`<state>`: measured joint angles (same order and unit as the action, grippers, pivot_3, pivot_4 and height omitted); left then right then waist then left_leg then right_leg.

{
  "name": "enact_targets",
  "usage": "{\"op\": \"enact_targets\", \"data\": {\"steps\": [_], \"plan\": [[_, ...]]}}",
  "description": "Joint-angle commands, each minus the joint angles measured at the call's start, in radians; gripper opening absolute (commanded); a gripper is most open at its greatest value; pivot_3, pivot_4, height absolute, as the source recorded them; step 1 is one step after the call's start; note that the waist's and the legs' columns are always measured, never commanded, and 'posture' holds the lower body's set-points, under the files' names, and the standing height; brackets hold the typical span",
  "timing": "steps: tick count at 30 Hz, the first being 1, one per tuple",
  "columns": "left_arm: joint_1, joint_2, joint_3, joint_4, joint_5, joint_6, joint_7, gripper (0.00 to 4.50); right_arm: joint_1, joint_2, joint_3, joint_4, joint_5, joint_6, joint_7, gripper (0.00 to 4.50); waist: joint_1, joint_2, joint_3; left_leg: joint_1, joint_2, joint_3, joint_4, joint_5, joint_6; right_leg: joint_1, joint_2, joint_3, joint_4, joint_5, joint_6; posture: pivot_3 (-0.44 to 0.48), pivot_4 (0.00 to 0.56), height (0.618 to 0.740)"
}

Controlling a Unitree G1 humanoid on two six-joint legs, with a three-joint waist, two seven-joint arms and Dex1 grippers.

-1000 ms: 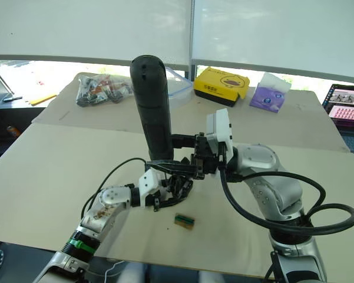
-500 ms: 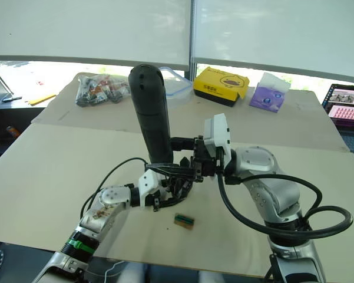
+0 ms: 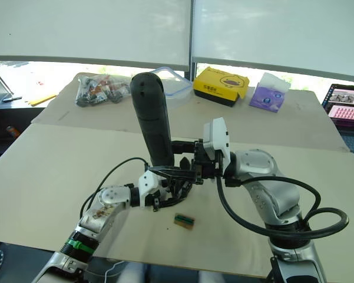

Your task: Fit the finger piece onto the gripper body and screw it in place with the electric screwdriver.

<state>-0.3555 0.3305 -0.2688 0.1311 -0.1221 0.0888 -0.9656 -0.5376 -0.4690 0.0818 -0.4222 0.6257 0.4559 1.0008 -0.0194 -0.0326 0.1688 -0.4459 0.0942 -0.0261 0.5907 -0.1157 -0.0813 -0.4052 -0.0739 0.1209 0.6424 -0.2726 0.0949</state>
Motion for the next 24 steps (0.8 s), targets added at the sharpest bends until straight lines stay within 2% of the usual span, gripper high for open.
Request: {"op": "enact_targets", "data": {"steps": [1,24], "plan": [[0.021,0.013,-0.023,-0.002,0.006,0.018,-0.013,2.28,-0.010,0.000,-0.017,-0.030,0.007,-0.039,0.001,1.93,0.000,0.000,0.000,0.000,0.000,0.000,0.000,0.000,0.000,0.000,0.000,0.000,0.000,0.000,0.000,0.000,0.150,0.740],[0.016,0.007,-0.024,0.011,0.005,0.017,-0.010,2.28,0.024,-0.004,-0.001,-0.012,-0.013,-0.037,-0.004,1.93,0.001,0.000,0.000,0.000,0.000,0.000,0.000,0.000,0.000,0.000,0.000,0.000,0.000,0.000,0.000,0.000,0.150,0.740]]}}
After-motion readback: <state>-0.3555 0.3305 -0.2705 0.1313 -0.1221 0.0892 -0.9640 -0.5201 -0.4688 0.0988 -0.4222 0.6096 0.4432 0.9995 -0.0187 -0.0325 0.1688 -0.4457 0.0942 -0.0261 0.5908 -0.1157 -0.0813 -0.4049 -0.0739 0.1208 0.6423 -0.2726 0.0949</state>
